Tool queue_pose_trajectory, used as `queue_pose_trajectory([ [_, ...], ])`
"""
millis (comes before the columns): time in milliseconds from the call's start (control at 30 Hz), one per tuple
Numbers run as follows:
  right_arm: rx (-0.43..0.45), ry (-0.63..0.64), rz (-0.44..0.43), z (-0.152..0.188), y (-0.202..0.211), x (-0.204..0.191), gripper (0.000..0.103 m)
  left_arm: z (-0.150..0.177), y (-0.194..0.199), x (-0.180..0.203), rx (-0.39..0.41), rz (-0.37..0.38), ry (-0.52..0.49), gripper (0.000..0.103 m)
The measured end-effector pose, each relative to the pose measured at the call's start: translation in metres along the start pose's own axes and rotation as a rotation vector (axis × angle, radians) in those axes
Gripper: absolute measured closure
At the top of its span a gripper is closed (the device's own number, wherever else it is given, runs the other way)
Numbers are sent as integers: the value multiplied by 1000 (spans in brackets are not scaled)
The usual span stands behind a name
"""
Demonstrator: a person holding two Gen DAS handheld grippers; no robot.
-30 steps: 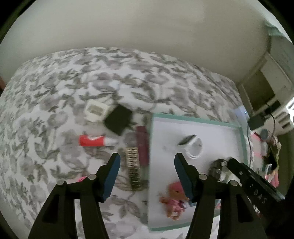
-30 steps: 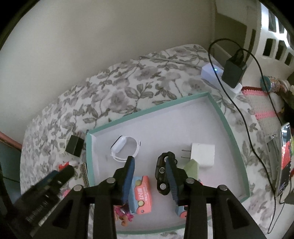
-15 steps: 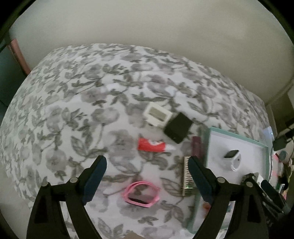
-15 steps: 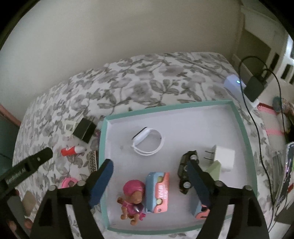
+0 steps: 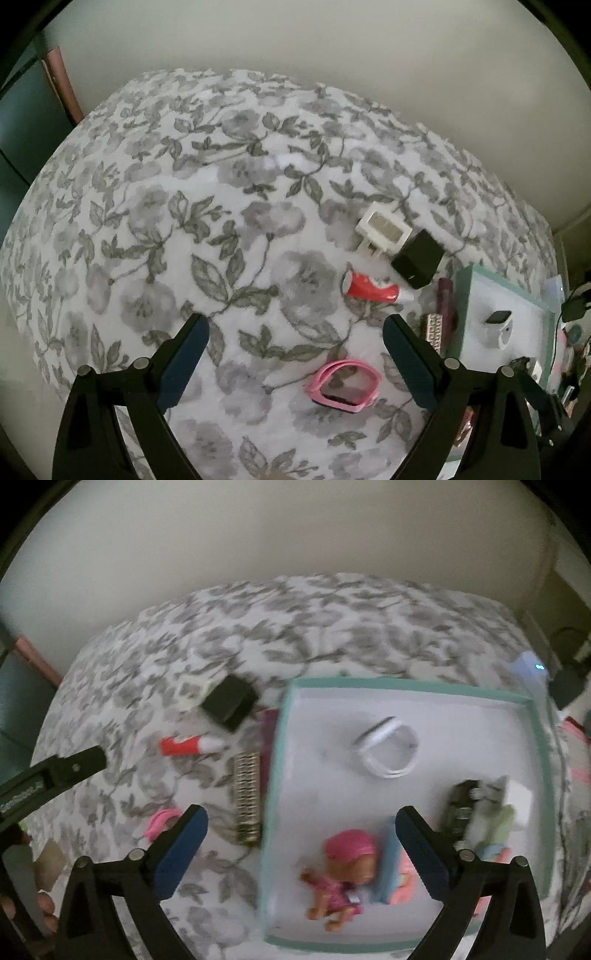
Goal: Organize rigid objects
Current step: 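Move both tools back toward the remaining toys beside the tray, then grasp the pink watch band with the left tool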
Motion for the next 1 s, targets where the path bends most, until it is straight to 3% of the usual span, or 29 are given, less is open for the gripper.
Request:
queue_pose_trajectory([
  [200, -24, 41, -16, 3, -13, -22, 0, 11, -28, -3, -92, -14, -27, 8],
  [433, -58, 41, 7, 6, -24, -18, 0, 28, -63, 3, -208, -26, -76, 8],
  [667, -60, 29, 14, 5, -24, -12, 0, 33, -74, 1, -237, -27, -84, 8],
  [867, -54, 21, 13, 2, -22, -10, 0, 36, -76, 7, -261, -70, -154, 8],
  [1000, -46, 6, 11, 1, -20, -7, 0, 44, -83, 20, -303, -28, -170, 8],
])
Point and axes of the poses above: each gripper's, at about its wrist camera, not at the fingertips, and y roughly against the way its jaws point, x to its right, z to its underside, the point moved 4 cm from there along -y, roughly the way its jaws point
